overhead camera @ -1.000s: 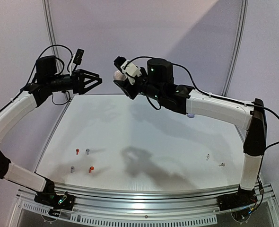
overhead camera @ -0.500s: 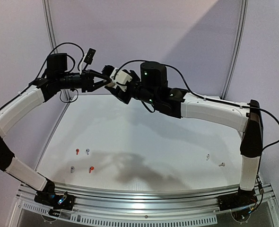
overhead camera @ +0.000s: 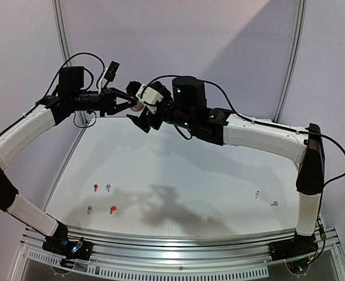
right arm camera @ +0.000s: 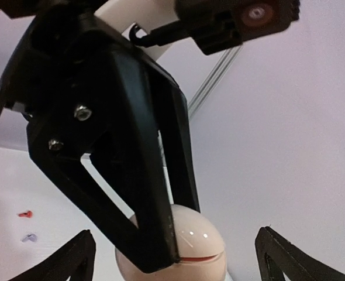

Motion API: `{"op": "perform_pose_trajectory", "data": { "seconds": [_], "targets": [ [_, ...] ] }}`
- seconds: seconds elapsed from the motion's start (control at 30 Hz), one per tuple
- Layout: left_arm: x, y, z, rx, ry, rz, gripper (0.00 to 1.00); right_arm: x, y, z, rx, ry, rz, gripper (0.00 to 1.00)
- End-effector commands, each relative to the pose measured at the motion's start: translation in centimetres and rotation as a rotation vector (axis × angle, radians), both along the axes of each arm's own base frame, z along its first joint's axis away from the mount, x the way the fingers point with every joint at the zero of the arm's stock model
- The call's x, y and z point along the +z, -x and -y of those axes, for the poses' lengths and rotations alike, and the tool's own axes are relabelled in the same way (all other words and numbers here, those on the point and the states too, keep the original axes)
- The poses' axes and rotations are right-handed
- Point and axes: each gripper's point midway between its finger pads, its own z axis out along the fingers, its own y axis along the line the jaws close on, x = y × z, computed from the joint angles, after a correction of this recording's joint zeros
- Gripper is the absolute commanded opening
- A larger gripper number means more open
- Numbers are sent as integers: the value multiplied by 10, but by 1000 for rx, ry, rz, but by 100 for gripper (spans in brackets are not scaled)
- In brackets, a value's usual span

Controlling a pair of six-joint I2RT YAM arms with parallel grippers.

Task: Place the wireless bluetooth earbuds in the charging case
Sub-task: Pass from the right arm to the left, then pass from the left arm to the right

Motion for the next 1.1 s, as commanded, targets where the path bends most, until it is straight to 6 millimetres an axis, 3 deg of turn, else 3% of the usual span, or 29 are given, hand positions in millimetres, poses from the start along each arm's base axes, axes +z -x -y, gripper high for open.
{"op": "perform_pose_trajectory", "data": {
  "seconds": [0.0, 0.17, 0.37, 0.47, 0.6, 0.93, 1.07],
  "targets": [
    [5, 12, -6, -67, -62, 171, 0, 16, 19, 16, 158, -23, -198, 99],
    [-10, 21, -7, -136, -175, 327, 0, 14, 45, 39, 390, -29, -484, 98],
    [-23, 33, 0, -225, -244, 414, 0, -13, 49, 31, 451, 23, -613, 73],
    [-24, 35, 0, -234, -258, 422, 0, -24, 46, 27, 454, 38, -632, 64],
    [-29, 38, 2, -245, -272, 418, 0, -18, 49, 21, 491, 25, -623, 54],
    [-30, 39, 6, -249, -271, 399, 0, -34, 51, 9, 497, 94, -605, 40],
    [-30, 38, 6, -250, -274, 400, 0, -38, 51, 9, 500, 110, -593, 29]
  ]
}}
